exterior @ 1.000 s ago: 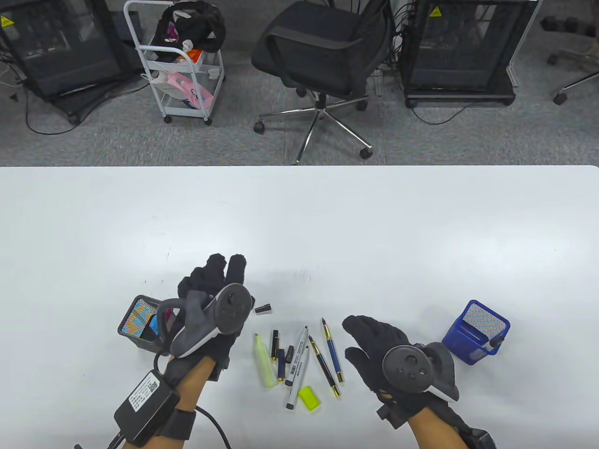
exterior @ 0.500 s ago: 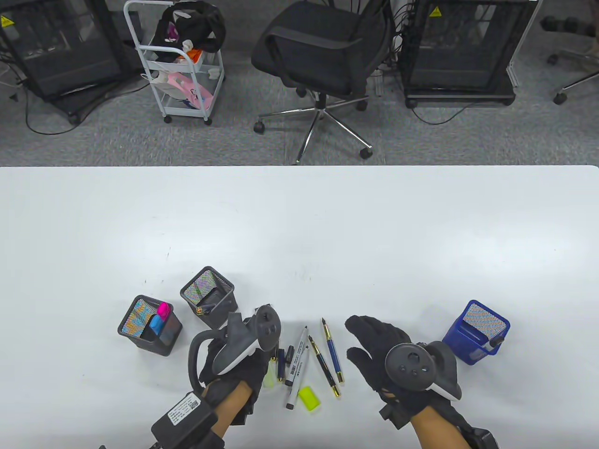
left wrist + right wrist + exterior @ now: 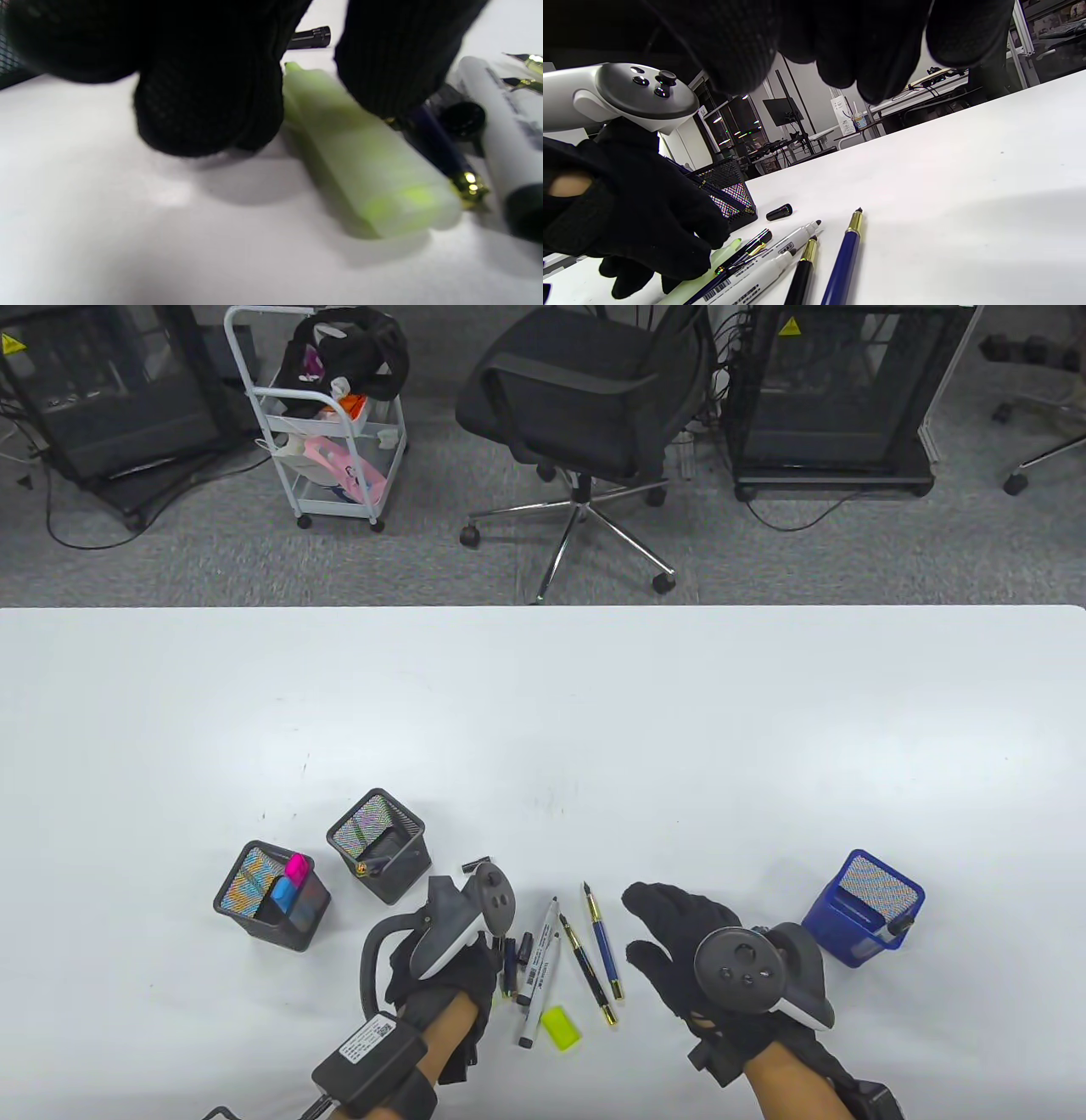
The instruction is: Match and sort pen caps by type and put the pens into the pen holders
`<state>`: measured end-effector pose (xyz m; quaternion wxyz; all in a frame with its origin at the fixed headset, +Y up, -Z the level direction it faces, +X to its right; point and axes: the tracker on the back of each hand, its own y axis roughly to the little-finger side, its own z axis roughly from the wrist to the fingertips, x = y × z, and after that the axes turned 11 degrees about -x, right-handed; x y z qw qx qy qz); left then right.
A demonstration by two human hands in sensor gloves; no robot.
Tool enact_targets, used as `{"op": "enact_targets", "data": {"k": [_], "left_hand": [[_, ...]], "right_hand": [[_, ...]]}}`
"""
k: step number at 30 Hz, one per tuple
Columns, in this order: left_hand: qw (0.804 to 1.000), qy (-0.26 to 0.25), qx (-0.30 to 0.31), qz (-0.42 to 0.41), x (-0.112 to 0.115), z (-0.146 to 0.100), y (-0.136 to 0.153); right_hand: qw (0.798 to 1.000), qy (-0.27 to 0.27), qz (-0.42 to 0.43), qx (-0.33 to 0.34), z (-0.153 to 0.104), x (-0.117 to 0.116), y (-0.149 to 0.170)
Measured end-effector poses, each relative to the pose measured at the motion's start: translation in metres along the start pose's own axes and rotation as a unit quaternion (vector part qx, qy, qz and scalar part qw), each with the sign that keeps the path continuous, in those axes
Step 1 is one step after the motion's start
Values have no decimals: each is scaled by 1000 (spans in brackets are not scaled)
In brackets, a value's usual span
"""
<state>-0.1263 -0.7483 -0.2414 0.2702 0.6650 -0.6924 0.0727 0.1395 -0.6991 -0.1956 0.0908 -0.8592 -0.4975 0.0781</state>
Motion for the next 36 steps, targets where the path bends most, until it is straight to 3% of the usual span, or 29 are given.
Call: {"op": "enact_targets", "data": {"k": [10,20,25,27,30,36], "left_hand": [[999,15,-31,-6,-1,7,2],[999,-24,-25,-9,-6,1,4],[994,-56,46,-80,-26,-14,20],[983,-77,124,-113,-32,-21,28],[967,-100,190,-139,-36,-31,39],[943,-157,249,-154,-33,-46,48]], "right_hand": [[1000,-10,6,-6,1,-2,1],[1000,-11,7,-7,1,-2,2],[1000,-9,6,-10,1,-2,2],[1000,-10,8,-11,2,-3,2],[1000,-11,6,-12,2,-4,2],[1000,-6,0,-12,2,-4,0]]}}
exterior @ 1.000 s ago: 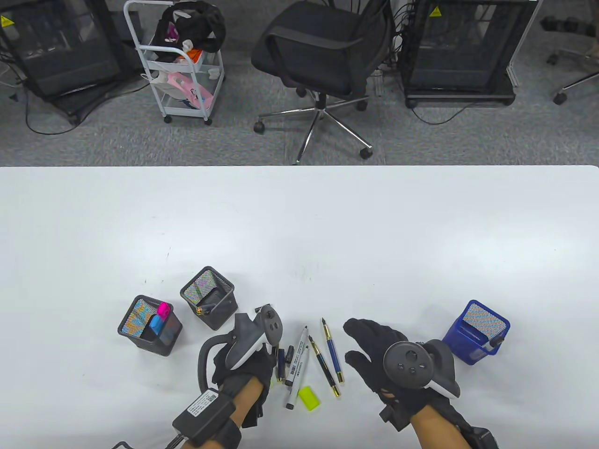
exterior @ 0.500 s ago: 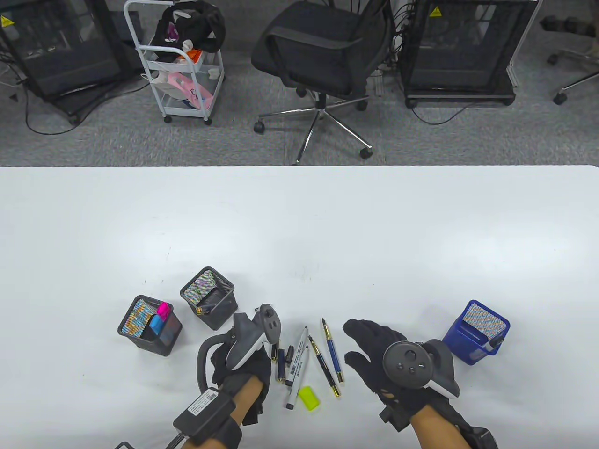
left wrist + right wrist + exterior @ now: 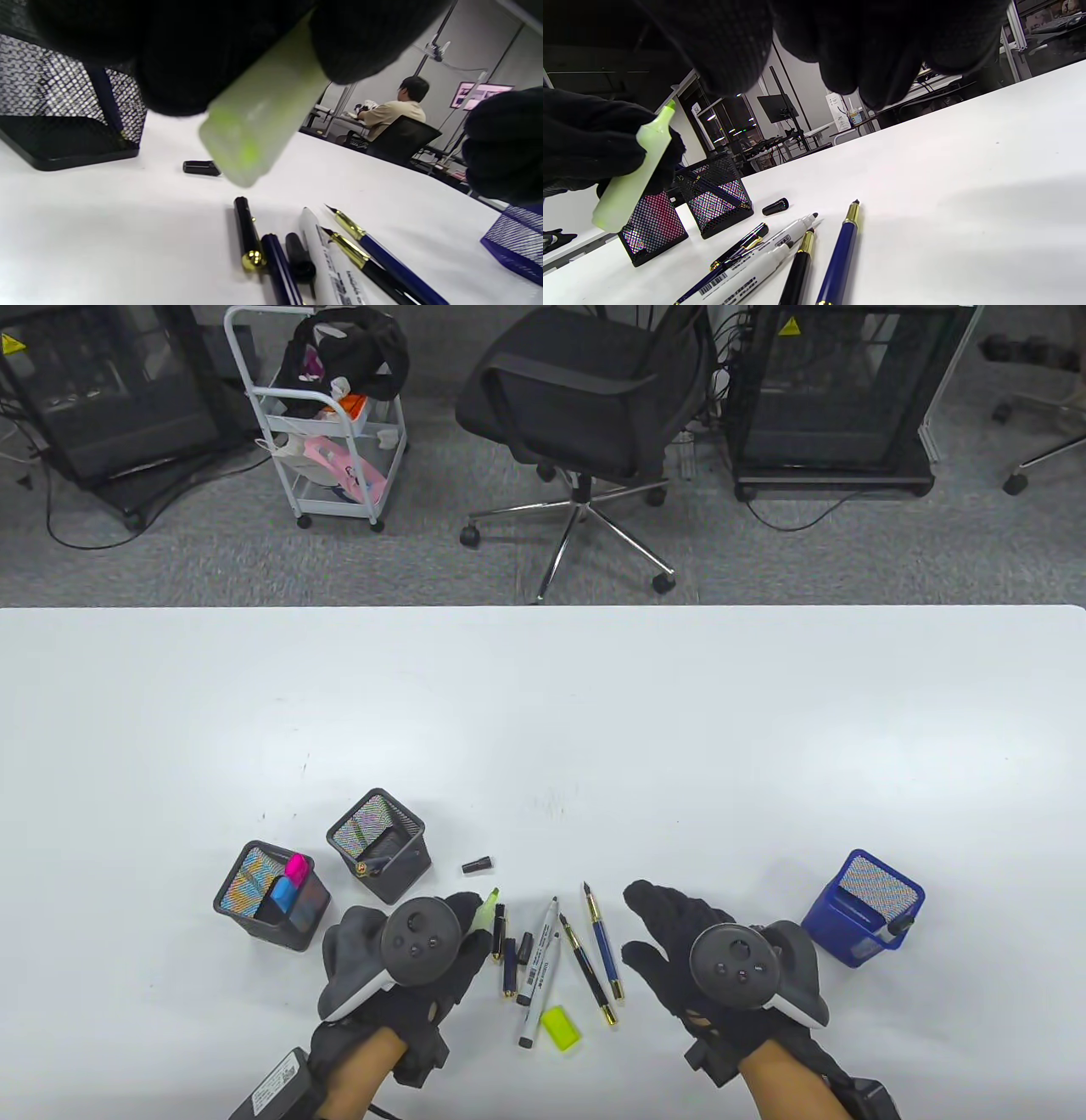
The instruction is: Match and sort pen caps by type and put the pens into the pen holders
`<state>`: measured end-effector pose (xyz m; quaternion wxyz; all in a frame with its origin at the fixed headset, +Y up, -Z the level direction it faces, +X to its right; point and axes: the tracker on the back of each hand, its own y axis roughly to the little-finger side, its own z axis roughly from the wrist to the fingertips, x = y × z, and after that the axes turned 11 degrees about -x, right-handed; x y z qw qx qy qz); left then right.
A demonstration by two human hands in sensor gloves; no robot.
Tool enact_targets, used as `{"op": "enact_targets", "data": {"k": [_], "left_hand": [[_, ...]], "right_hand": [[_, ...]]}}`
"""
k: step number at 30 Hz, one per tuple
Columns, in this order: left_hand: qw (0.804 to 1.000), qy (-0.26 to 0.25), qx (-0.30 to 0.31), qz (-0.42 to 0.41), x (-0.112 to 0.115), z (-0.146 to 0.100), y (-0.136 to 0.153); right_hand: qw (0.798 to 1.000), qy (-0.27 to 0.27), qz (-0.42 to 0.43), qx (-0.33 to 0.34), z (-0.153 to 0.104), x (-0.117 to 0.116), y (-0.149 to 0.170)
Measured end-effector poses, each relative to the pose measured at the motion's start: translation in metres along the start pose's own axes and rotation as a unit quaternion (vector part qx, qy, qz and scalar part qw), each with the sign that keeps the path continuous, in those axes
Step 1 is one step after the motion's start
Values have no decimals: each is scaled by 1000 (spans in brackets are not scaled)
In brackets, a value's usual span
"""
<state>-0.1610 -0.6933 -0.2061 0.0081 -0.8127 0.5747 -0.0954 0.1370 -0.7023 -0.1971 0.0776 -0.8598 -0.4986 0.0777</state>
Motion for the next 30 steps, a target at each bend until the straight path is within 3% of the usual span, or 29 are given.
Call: {"op": "enact_targets", "data": {"k": [5,12,15,21,30], "left_hand": [[1000,-1,21,-5,12,-5,0],[998,-12,37,-45,13,-7,6],[998,-23,51,-43,12,-10,3],[997,-27,51,-46,9,-10,5],[997,-24,31,-64,6,-9,16]], "right_hand": [[1000,3,-9,-4,-1,-2,-3],[999,23,-31,-15,-5,9,-16],[998,4,-53,-31,-6,6,-32],[983,-110,-144,-41,-5,-37,-75],[953,-153,-258,-51,-8,-95,-98]]}}
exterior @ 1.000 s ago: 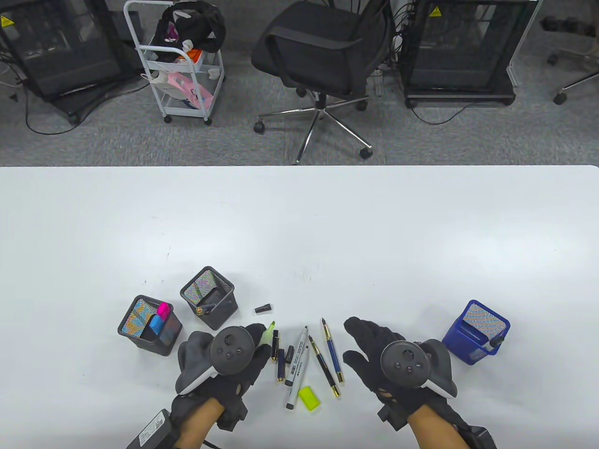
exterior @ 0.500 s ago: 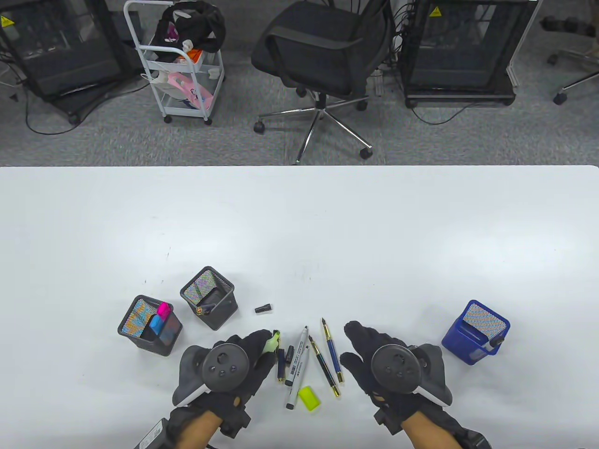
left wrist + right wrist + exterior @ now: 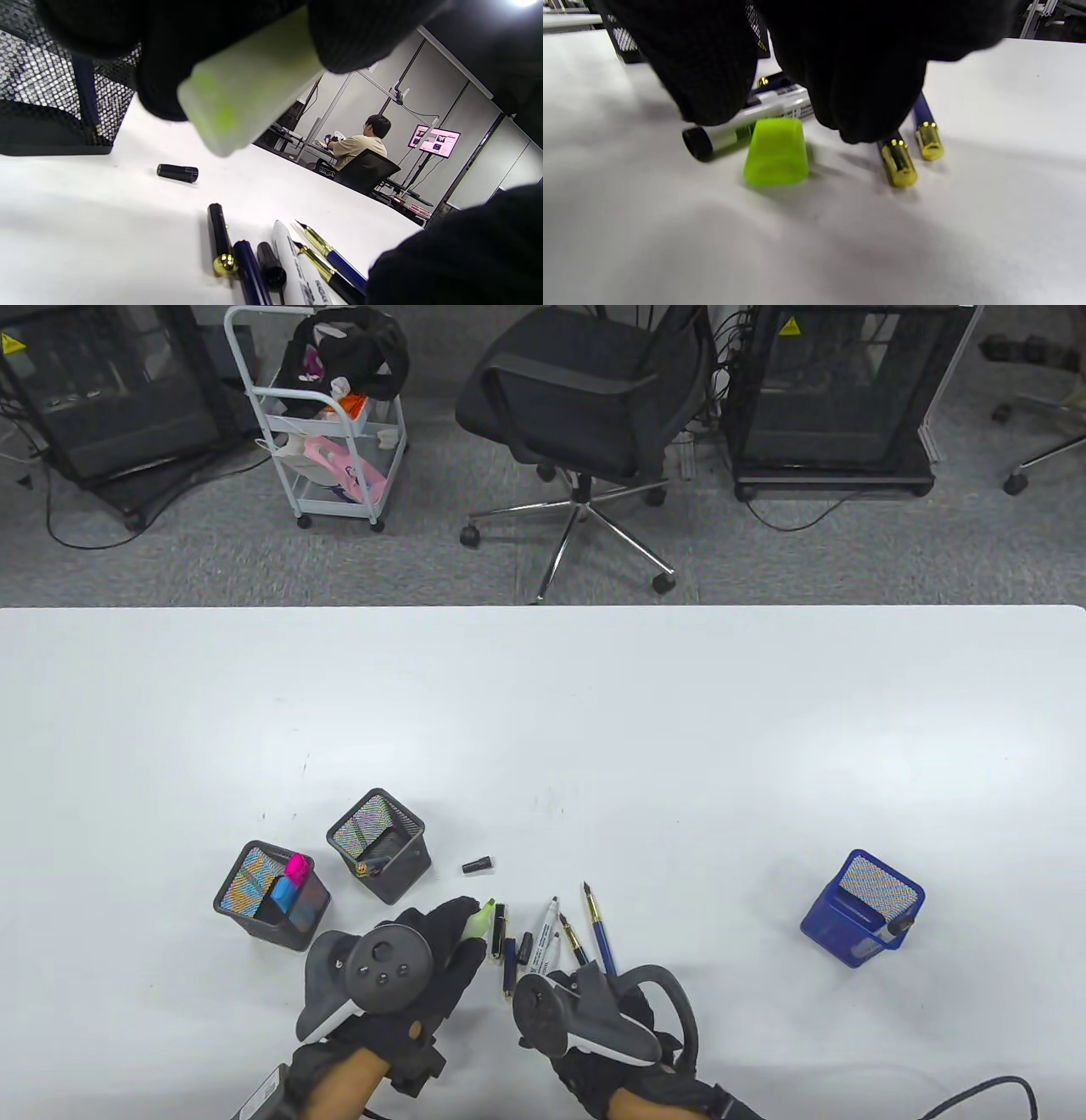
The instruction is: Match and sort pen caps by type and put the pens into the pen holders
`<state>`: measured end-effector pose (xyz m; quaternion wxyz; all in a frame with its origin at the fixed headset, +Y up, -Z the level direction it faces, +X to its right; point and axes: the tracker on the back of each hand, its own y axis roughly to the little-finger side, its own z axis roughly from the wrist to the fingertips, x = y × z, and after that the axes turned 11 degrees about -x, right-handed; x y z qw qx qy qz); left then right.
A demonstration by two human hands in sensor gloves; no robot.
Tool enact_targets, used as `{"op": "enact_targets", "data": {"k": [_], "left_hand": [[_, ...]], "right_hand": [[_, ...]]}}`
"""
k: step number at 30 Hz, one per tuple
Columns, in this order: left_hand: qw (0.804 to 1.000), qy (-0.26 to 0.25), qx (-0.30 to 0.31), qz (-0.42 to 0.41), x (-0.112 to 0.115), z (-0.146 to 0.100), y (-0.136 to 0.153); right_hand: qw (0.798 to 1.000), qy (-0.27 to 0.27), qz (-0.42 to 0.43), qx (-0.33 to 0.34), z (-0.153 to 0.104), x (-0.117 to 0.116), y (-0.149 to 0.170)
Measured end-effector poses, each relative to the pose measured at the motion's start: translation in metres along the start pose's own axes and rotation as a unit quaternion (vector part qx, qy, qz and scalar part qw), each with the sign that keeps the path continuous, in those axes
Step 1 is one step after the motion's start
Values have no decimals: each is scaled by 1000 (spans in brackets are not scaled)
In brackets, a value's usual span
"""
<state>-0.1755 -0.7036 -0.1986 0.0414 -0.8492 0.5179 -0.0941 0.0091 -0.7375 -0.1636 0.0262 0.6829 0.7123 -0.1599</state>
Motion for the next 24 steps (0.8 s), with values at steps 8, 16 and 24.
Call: {"op": "enact_targets", "data": {"k": [8,16,24], "left_hand": [[1000,4,5,7,2,1,-3],[1000,16,5,15,7,1,-4],[1000,8,19,11,5,-2,-7]], "right_hand": [[999,23,-34,-23,0,-10,-3],[1000,9,-22,-18,-1,-11,1],[982,83,168,-24,-6,29,56]]}}
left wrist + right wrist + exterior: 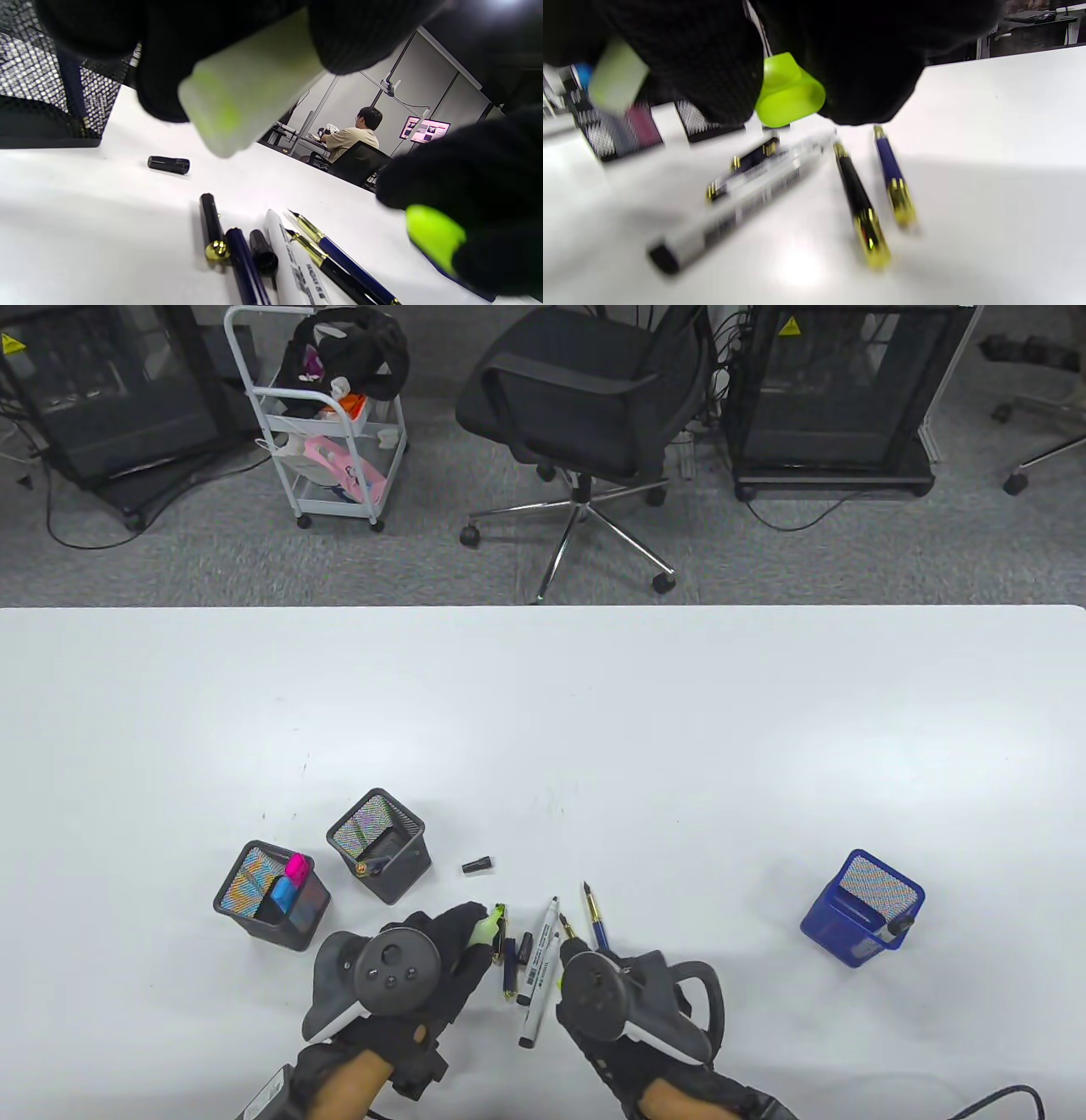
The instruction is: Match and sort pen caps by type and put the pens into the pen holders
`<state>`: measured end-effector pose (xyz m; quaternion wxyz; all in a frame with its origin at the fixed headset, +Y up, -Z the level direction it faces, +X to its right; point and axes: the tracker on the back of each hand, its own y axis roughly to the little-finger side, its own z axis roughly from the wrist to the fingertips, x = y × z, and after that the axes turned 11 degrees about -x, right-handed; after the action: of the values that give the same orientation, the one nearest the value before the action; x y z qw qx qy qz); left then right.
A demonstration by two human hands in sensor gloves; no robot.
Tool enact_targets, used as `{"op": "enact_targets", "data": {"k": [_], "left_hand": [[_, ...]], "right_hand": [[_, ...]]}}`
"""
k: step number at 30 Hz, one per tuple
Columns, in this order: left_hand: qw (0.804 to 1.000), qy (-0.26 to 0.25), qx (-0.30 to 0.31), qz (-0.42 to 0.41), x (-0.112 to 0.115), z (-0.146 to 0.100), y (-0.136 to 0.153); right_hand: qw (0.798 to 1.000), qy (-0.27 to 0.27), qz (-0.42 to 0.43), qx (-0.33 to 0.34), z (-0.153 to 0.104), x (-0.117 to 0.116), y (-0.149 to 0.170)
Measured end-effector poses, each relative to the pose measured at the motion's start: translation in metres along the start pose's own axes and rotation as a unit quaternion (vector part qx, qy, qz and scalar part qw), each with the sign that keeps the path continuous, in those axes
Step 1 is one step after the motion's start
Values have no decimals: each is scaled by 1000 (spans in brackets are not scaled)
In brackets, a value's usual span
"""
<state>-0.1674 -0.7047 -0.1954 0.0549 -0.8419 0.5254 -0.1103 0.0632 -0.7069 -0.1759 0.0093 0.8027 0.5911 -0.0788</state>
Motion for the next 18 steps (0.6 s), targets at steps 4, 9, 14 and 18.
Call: {"op": "enact_targets", "data": {"k": [4,9,14,18], "left_hand": [[1000,-2,15,4,1,-2,-6],[999,7,34,15,3,-5,-13],[998,1,61,19,3,-9,-19],[996,-3,81,22,4,-13,-26]], "right_hand": [[993,20,119,1,3,18,22],[971,51,231,27,4,27,36],[927,32,372,19,7,22,48],[891,-23,454,11,13,10,55]]}}
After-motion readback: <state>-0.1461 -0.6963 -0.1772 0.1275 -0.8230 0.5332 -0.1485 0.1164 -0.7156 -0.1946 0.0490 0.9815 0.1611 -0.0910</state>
